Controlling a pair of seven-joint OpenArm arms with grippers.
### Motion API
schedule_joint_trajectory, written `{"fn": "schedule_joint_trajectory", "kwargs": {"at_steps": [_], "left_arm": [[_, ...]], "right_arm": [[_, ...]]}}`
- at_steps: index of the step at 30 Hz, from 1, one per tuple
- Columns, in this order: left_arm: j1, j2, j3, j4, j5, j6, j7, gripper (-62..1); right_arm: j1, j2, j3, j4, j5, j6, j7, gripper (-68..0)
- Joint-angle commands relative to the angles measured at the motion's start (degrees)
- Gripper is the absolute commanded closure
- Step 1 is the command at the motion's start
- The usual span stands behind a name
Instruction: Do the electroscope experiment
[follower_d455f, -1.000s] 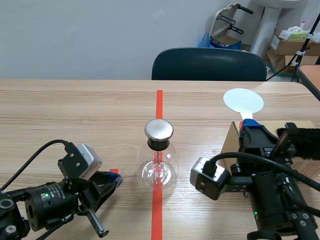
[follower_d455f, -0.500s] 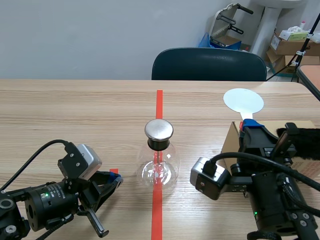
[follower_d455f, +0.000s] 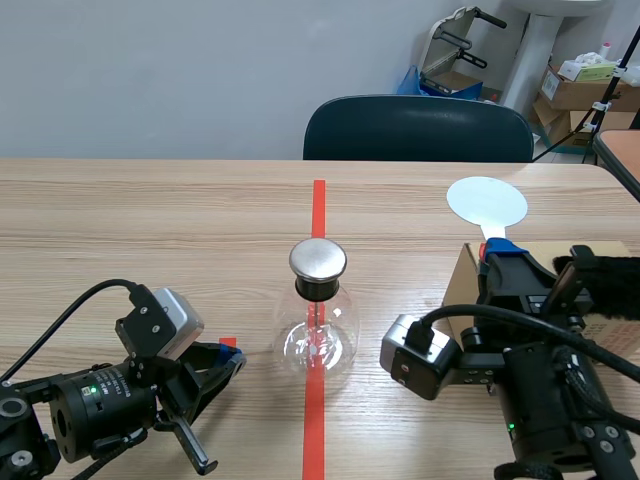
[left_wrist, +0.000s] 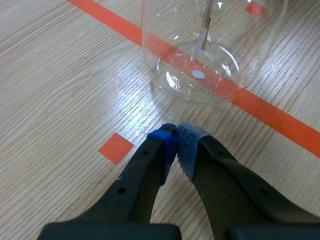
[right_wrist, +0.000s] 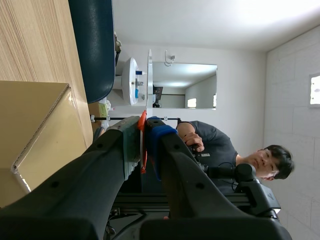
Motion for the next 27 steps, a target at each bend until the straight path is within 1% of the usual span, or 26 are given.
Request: {"fn": "schedule_joint_trajectory", "kwargs": {"at_steps": [1, 4, 9, 11, 13, 14, 15, 17, 18, 19, 21, 23, 26, 27], "left_arm": [[-0.02, -0.02, -0.13, 1.18, 0.04, -0.24, -0.79, -4.1], [-0.02, -0.33, -0.13, 1.2, 0.04, -1.49, -0.85, -4.3], [-0.02, -1.64, -0.13, 1.92, -0.76, -5.25, -1.68, -4.4], [-0.02, -2.34, -0.11, 2.75, -2.08, -6.86, -1.79, -8.0], [-0.02, -3.21, -0.11, 3.74, -2.84, -8.24, -2.89, -13.5], [-0.02, -3.72, -0.11, 4.26, -3.1, -8.92, -3.32, -15.6], [-0.02, -4.13, -0.11, 4.83, -3.58, -9.29, -3.58, -16.7], [-0.02, -5.01, -0.11, 6.05, -5.03, -9.73, -3.89, -16.7], [-0.02, -5.49, -0.11, 6.69, -5.51, -10.08, -4.11, -16.7], [-0.02, -5.92, -0.11, 7.37, -5.97, -10.56, -4.17, -16.7], [0.0, -6.93, -0.11, 8.63, -7.06, -11.52, -4.17, -16.8], [0.0, -8.07, -0.11, 9.97, -8.48, -12.48, -4.22, -16.8], [0.0, -9.6, -0.11, 11.89, -10.45, -13.66, -4.22, -19.2], [0.0, -10.01, -0.11, 12.48, -10.54, -13.73, -4.22, -21.4]], "right_arm": [[0.48, 0.5, 0.17, 0.39, -0.15, -0.66, -0.42, -1.1], [0.5, 0.55, 0.17, 0.39, -0.17, -0.74, -0.42, -1.1], [0.5, 0.66, 0.17, 0.42, -0.24, -0.92, -0.17, -1.1], [0.5, 0.66, 0.17, 0.44, -0.24, -1.18, -0.15, -1.1], [0.48, 1.05, 0.17, 0.44, -0.22, -2.21, 0.72, -1.1], [0.48, 1.33, 0.17, 0.44, -0.22, -3.23, 1.18, -1.1], [0.42, 1.53, 0.17, 0.44, -0.22, -4.52, 1.77, -1.1], [0.24, 1.51, 0.72, 0.44, 0.98, -6.71, 2.82, -1.1], [-0.15, 1.42, 1.57, 0.44, 1.57, -6.71, 3.48, -1.1], [-0.74, 1.44, 2.75, 0.44, 2.05, -6.69, 4.68, -1.1], [-2.64, 1.44, 5.97, 0.46, 3.69, -6.73, 8.81, -1.1], [-5.14, 1.44, 9.57, 0.46, 5.9, -8.85, 14.71, -1.1], [-8.81, 1.44, 15.45, 0.72, 9.25, -8.85, 23.61, -1.1], [-9.81, 1.44, 17.44, 0.72, 10.8, -8.85, 26.64, -1.1]]}}
